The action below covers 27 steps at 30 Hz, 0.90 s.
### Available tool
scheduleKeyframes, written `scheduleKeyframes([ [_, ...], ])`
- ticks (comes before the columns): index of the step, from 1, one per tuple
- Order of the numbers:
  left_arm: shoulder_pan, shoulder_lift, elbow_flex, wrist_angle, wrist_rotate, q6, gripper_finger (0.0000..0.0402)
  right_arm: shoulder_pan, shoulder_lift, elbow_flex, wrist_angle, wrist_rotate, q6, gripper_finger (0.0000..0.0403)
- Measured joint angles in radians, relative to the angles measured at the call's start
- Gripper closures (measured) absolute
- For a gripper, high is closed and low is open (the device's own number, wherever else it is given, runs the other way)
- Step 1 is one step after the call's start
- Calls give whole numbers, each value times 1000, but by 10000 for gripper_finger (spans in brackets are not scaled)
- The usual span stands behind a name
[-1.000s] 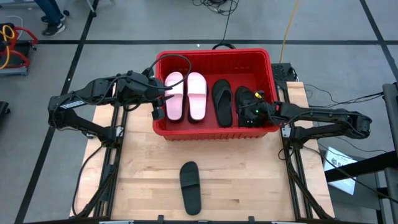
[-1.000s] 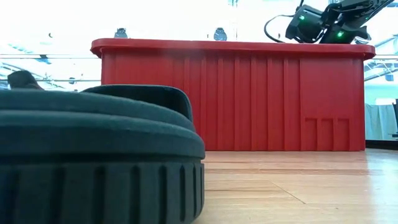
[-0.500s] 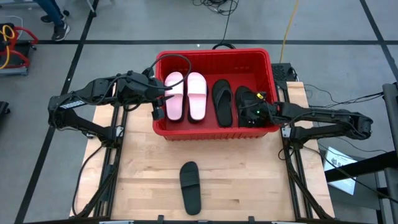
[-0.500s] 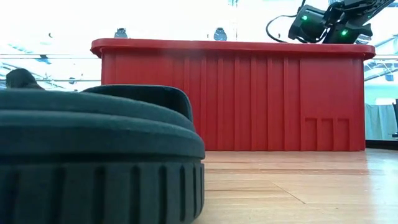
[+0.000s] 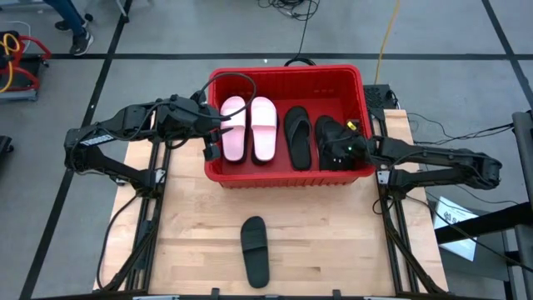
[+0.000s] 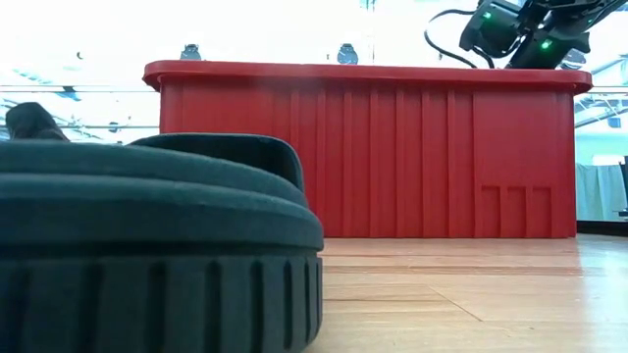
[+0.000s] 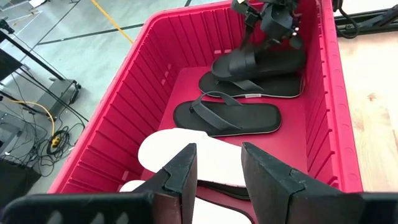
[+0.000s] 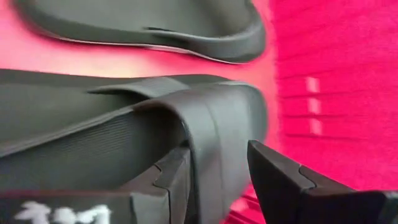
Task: Pick and place slides into bin
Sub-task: Put the black slide into the red container
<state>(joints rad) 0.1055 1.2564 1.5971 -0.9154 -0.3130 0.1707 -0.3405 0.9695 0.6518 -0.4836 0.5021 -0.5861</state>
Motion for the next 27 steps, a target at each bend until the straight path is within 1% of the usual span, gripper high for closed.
scheduleKeyframes([
  [2, 0, 0, 0, 0, 0, 0, 277, 0, 7, 0, 30, 57, -1, 259],
  [4, 0, 0, 0, 0, 0, 0, 277, -3, 8, 0, 54, 78, 0, 259],
  [6, 0, 0, 0, 0, 0, 0, 277, -6, 7, 0, 66, 67, 0, 259],
  [9, 0, 0, 0, 0, 0, 0, 277, -6, 7, 0, 38, 34, 0, 259],
  [14, 0, 0, 0, 0, 0, 0, 277, -6, 7, 0, -20, -62, 0, 259],
  [17, 0, 0, 0, 0, 0, 0, 277, -6, 6, 0, -21, -83, -1, 259],
  [27, 0, 0, 0, 0, 0, 1, 277, -5, -7, 0, -23, -89, 0, 259],
])
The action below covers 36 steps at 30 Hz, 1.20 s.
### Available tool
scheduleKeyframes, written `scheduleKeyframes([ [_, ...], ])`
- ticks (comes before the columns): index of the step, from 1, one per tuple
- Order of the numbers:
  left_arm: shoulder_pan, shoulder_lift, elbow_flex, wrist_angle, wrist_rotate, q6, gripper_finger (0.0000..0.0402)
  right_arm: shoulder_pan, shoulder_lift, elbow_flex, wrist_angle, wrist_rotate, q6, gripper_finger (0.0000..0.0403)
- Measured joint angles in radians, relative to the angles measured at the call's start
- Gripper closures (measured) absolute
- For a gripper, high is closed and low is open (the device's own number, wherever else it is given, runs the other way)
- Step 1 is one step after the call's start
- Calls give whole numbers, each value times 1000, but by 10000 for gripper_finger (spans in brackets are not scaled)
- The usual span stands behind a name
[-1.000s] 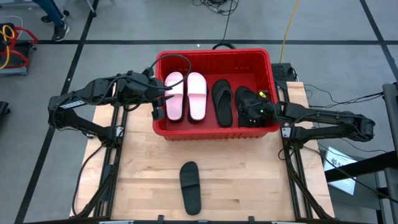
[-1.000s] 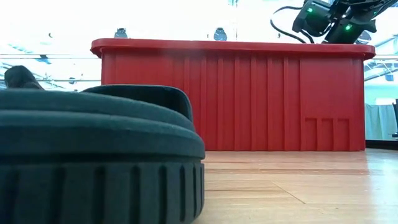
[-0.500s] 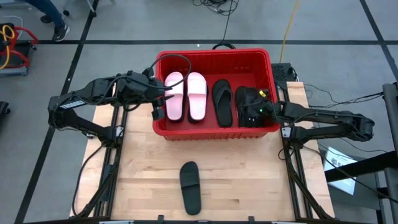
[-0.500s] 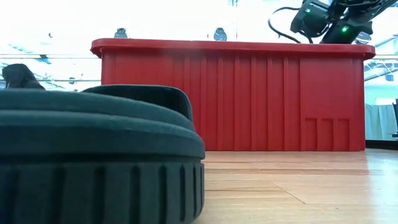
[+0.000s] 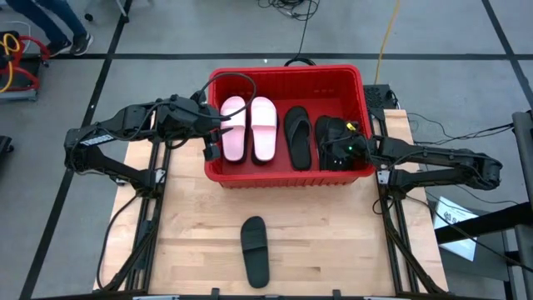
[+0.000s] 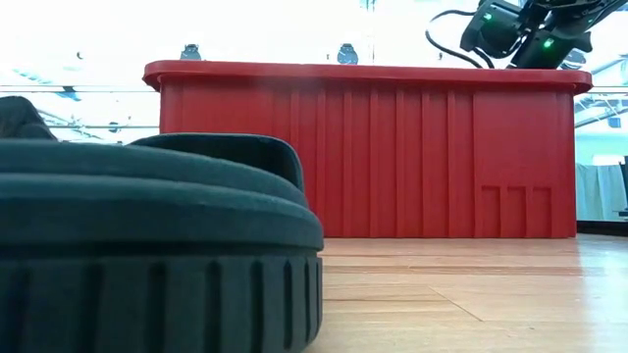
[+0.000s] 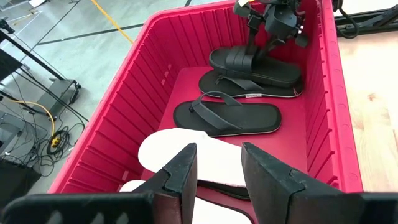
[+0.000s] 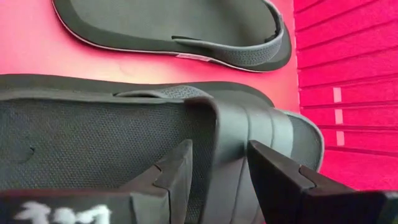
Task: Pick and place slides into bin
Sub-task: Put the black slide into the red container
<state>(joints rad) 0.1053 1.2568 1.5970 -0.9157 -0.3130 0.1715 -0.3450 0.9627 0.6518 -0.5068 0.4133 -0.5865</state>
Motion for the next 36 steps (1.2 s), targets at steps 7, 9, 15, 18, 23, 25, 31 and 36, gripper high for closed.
scheduleKeyframes([
  [7, 0, 0, 0, 0, 0, 0, 277, 0, -40, 0, 1, -5, 0, 259],
  [9, 0, 0, 0, 0, 0, 0, 277, 0, -54, 0, 2, -22, 0, 259],
  [15, 0, 0, 0, 0, 0, 7, 277, 0, -101, 0, 25, -53, -9, 259],
  [18, 0, 0, 0, 0, 0, 7, 277, 0, -127, 0, 50, -56, -38, 259],
  [23, 0, 0, 0, 0, 0, 6, 277, 0, -164, 0, 144, -55, -59, 259],
  [25, 0, 0, 0, 0, 0, 3, 277, 0, -171, 0, 211, -54, -51, 259],
  [31, 0, 0, 0, 0, 0, -12, 277, 0, -169, 0, 464, -53, 37, 259],
  [36, -1, 0, 0, -18, 0, -64, 277, 0, -181, 1, 572, -96, 77, 259],
])
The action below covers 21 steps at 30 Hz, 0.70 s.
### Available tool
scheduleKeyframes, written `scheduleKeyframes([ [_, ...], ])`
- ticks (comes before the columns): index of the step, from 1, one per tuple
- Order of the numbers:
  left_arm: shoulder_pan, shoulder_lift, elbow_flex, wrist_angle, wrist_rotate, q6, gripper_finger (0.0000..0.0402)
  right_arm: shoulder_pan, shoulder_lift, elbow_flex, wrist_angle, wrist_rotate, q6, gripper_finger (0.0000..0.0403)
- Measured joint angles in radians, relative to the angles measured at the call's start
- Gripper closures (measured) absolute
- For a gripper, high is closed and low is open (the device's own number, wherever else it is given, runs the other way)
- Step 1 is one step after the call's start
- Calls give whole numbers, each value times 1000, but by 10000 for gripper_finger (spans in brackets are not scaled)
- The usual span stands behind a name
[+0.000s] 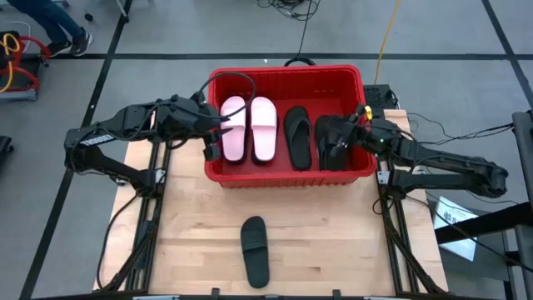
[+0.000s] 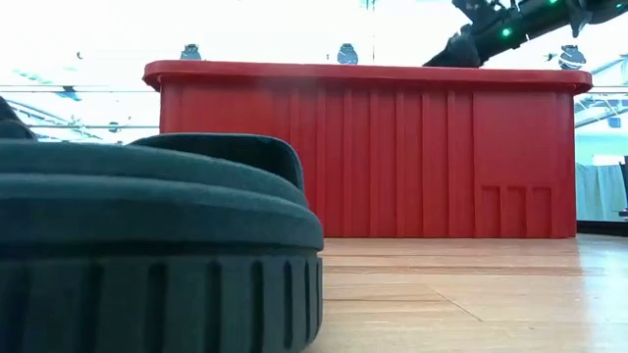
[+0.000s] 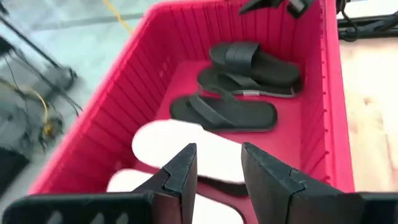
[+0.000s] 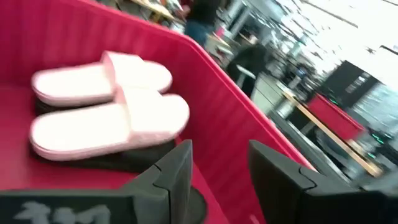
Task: Pick and place slides into bin
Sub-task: Put the black slide into the red container
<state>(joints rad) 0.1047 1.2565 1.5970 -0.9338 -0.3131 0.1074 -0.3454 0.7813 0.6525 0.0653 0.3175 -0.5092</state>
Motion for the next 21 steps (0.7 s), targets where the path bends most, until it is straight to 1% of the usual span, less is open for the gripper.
scheduleKeyframes([
  [4, -26, 0, 0, -77, -2, -104, 277, 0, -19, 0, 22, -102, 1, 259],
  [7, -69, 0, 0, -114, 0, -177, 277, 0, -36, 0, 40, -154, 1, 259],
  [14, -230, 0, -1, -140, -4, -402, 277, 0, -95, 0, 36, -166, 0, 259],
  [17, -301, -1, -42, -124, -7, -501, 277, 0, -122, 0, 33, -172, 5, 259],
  [21, -380, 2, -122, -111, -6, -660, 277, 0, -148, 0, 14, -260, 51, 259],
])
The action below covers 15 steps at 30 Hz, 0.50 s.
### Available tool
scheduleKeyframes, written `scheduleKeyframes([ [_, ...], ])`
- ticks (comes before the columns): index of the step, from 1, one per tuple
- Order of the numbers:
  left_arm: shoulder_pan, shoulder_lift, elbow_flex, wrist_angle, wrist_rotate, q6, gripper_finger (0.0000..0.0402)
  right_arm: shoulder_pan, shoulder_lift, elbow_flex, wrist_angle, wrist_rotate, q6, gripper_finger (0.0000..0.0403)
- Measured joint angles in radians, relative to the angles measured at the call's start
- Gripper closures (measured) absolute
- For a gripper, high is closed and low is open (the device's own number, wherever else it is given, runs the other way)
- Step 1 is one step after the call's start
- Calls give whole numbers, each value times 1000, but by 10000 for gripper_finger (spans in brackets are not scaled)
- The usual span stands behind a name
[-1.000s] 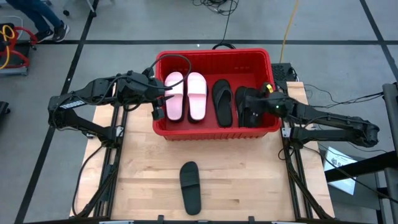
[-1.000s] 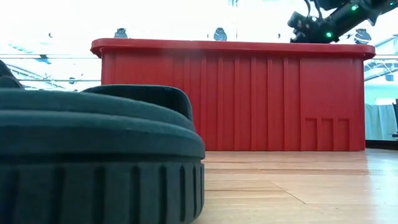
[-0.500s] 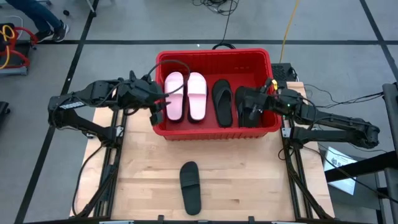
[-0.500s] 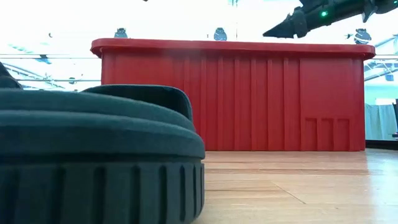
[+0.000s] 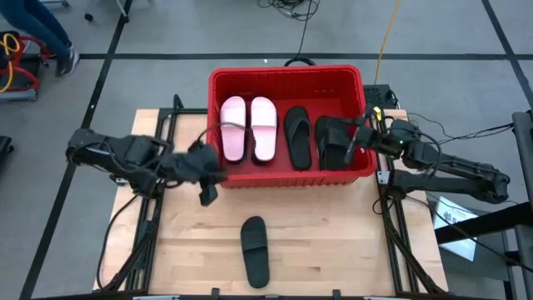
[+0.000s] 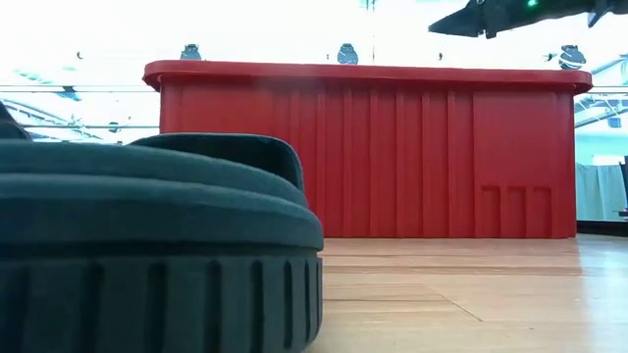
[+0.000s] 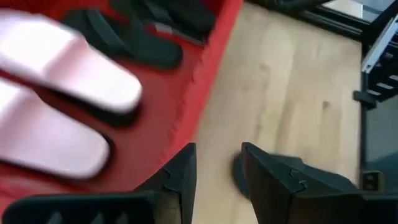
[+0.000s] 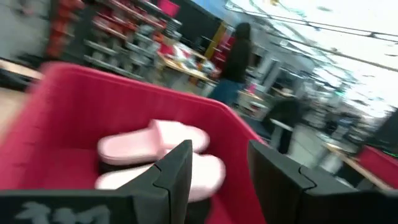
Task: Pick and place slides into bin
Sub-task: Put the black slide into the red container
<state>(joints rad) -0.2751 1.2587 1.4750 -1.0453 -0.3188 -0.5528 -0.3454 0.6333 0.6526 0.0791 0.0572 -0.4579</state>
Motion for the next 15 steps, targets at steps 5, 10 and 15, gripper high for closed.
scheduleKeyframes([
  [5, -90, -2, -110, 29, 38, -198, 277, 0, -10, 0, -57, -168, 48, 259],
  [10, -179, -2, -262, 240, 82, -261, 277, 0, -11, 0, -111, -288, 108, 259],
  [15, -248, -2, -443, 553, 140, -271, 277, 0, -11, 0, -114, -383, 131, 259],
])
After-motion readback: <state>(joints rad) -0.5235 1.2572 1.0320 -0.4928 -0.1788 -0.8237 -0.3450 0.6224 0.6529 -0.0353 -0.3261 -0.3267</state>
